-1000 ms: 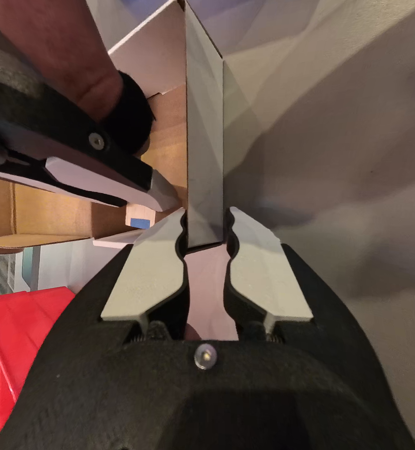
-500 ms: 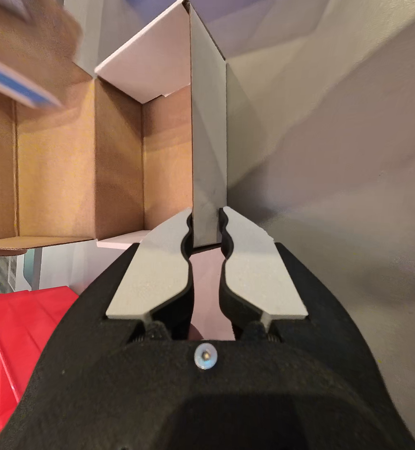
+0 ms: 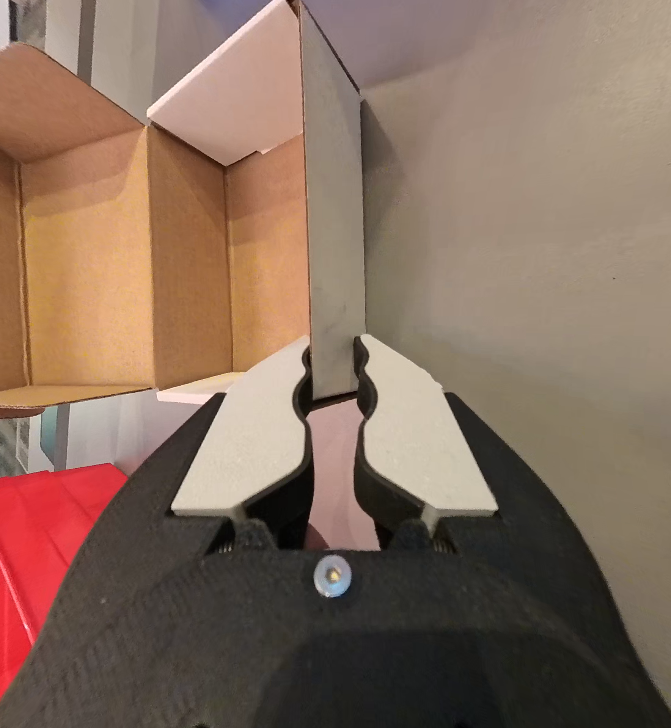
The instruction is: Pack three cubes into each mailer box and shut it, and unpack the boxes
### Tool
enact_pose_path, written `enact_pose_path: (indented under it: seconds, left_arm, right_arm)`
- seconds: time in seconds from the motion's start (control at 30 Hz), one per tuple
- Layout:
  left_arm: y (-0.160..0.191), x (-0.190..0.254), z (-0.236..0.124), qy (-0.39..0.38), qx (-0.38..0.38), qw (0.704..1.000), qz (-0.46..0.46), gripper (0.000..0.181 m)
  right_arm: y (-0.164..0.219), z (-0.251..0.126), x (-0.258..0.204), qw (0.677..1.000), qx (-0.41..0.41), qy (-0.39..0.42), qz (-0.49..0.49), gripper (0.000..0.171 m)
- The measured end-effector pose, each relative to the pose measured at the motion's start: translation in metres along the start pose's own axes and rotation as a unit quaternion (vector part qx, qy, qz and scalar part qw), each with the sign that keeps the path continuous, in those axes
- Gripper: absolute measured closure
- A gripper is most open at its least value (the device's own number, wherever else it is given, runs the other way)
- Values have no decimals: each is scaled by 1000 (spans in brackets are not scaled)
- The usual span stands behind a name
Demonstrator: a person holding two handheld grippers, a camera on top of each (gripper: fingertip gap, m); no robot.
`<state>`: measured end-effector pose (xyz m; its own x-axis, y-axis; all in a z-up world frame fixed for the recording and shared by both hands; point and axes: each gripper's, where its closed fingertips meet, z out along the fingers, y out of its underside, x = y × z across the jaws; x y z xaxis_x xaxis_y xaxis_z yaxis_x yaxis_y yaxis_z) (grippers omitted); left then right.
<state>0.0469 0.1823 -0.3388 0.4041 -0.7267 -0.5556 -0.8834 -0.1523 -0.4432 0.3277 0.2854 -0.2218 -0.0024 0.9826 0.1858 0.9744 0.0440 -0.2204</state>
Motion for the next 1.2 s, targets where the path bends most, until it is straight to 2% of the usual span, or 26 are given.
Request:
enact_pose_path:
  seconds: [0.03, 0.13, 0.33, 0.63, 0.97, 1.2]
  left_arm:
    - [0, 0, 0, 0, -1, 1000, 0, 164]
    - [0, 0, 0, 0, -2, 1000, 2, 164]
    - [1, 0, 0, 0, -5, 1000, 7, 163]
    - [2, 0, -1, 3, -5, 1000, 12, 164]
    - [5, 1, -2, 12, -14, 1000, 20, 162]
    - [6, 1, -3, 14, -17, 1000, 21, 160]
  right_arm:
    - [6, 7, -5, 1000, -4, -10, -3, 129]
    - [20, 32, -17, 999, -29, -32, -15, 130]
    - [24, 70, -28, 997, -41, -52, -45, 130]
    - [28, 95, -37, 994, -58, -63, -74, 130]
    - [29, 94, -35, 994, -63, -59, -69, 124]
    - [23, 54, -15, 999, -39, 1, -29, 125]
